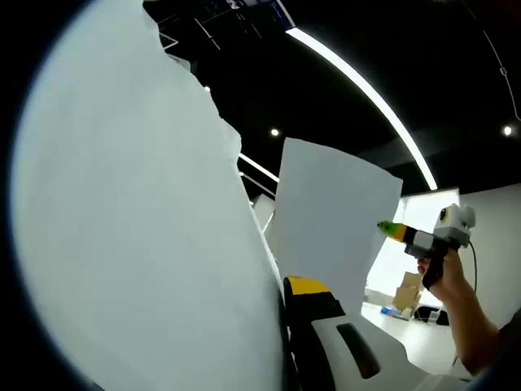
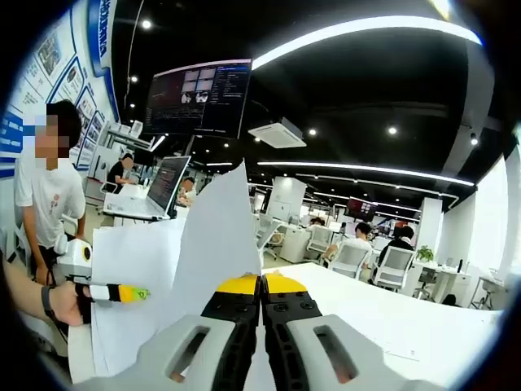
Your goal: Organize the stack of printing papers by aligning and flattening the scattered papers on the table
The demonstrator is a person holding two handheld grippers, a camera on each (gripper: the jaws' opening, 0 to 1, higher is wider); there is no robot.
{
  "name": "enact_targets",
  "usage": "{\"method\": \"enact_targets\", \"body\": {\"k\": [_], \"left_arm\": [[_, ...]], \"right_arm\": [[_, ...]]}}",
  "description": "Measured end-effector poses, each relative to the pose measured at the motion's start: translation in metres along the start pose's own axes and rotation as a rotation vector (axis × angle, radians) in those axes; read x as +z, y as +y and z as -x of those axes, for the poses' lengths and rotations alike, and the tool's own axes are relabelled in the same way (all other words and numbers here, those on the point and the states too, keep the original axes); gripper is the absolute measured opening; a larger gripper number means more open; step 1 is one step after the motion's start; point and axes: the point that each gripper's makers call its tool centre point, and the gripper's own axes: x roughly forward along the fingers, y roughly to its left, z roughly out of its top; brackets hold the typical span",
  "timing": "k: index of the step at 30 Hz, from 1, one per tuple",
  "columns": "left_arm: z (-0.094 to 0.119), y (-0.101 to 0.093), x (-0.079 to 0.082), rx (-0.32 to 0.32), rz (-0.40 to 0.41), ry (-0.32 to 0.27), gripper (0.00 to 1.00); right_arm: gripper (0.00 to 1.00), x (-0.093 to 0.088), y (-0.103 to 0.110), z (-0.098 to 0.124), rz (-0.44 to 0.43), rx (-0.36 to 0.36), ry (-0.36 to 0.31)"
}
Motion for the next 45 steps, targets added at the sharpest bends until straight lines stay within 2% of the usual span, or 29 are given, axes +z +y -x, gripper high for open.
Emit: {"method": "enact_targets", "body": {"k": [7,21,29,45], "left_arm": [[-0.001,0.0,-0.001,-0.001,-0.005,0.003,0.1],[-0.001,-0.003,-0.002,-0.007,-0.007,0.006,0.11],[-0.001,-0.004,-0.003,-0.014,-0.017,0.014,0.13],[-0.001,-0.005,-0.003,-0.015,-0.019,0.014,0.14]], "right_arm": [[0.0,0.001,0.001,-0.004,-0.001,0.006,-0.011],[0.0,-0.007,0.009,-0.014,-0.009,0.02,-0.017],[0.0,-0.012,0.023,-0.022,-0.027,0.057,-0.006],[0.0,-0.015,0.038,-0.026,-0.092,0.097,-0.001]]}}
